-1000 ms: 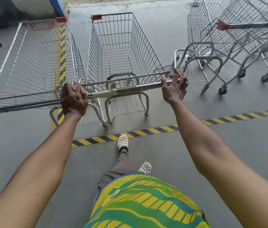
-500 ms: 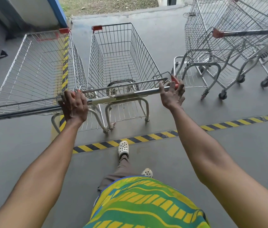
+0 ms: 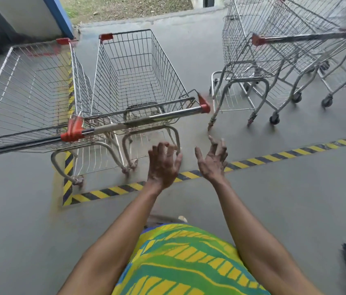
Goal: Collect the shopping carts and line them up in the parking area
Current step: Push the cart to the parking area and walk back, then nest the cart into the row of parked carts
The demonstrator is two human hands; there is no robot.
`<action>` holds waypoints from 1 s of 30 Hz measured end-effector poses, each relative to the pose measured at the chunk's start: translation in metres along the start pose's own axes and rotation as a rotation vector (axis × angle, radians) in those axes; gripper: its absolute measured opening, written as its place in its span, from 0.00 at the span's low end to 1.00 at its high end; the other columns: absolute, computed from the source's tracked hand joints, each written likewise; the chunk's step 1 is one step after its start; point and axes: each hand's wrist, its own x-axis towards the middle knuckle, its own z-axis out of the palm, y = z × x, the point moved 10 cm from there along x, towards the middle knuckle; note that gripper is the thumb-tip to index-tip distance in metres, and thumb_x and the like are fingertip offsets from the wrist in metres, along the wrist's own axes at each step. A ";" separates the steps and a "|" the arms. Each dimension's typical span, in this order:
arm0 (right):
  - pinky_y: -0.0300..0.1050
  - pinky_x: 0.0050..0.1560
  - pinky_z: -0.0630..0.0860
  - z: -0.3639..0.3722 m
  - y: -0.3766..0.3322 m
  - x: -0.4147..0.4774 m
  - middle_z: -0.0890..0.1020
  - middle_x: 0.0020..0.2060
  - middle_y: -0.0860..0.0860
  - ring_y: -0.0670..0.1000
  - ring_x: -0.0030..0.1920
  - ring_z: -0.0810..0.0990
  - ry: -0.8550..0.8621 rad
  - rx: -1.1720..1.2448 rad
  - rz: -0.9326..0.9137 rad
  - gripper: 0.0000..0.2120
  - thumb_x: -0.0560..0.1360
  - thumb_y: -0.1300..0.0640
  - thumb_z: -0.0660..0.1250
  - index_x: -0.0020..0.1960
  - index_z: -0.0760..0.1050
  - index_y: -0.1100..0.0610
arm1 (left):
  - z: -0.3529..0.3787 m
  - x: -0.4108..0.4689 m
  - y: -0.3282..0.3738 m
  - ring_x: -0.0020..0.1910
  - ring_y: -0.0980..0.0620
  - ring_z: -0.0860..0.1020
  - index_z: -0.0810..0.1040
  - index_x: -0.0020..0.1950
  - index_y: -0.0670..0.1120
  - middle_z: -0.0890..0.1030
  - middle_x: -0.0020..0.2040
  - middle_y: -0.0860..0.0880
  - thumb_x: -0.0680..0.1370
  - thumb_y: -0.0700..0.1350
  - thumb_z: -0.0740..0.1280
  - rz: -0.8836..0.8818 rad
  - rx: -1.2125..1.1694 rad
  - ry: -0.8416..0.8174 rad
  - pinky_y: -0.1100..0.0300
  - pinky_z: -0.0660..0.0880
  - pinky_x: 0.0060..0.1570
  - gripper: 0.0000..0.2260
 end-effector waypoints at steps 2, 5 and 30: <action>0.65 0.74 0.58 -0.019 0.025 0.005 0.48 0.79 0.52 0.59 0.78 0.52 0.022 0.015 0.061 0.29 0.81 0.38 0.62 0.77 0.57 0.43 | 0.013 -0.001 0.009 0.52 0.43 0.72 0.77 0.57 0.48 0.74 0.56 0.44 0.80 0.51 0.67 -0.013 -0.020 -0.018 0.47 0.69 0.53 0.09; 0.64 0.75 0.56 -0.043 0.052 0.013 0.49 0.80 0.53 0.59 0.78 0.53 0.054 0.047 0.128 0.28 0.81 0.38 0.62 0.77 0.59 0.43 | 0.032 0.004 0.029 0.53 0.43 0.74 0.79 0.58 0.46 0.77 0.55 0.44 0.80 0.48 0.65 0.019 -0.098 -0.046 0.49 0.70 0.56 0.10; 0.48 0.77 0.57 -0.301 0.221 0.274 0.57 0.78 0.56 0.56 0.78 0.56 0.235 0.268 0.443 0.19 0.80 0.42 0.67 0.67 0.76 0.49 | 0.263 0.385 0.392 0.58 0.44 0.75 0.81 0.58 0.47 0.82 0.54 0.47 0.81 0.47 0.65 0.221 -0.512 -0.254 0.54 0.69 0.61 0.10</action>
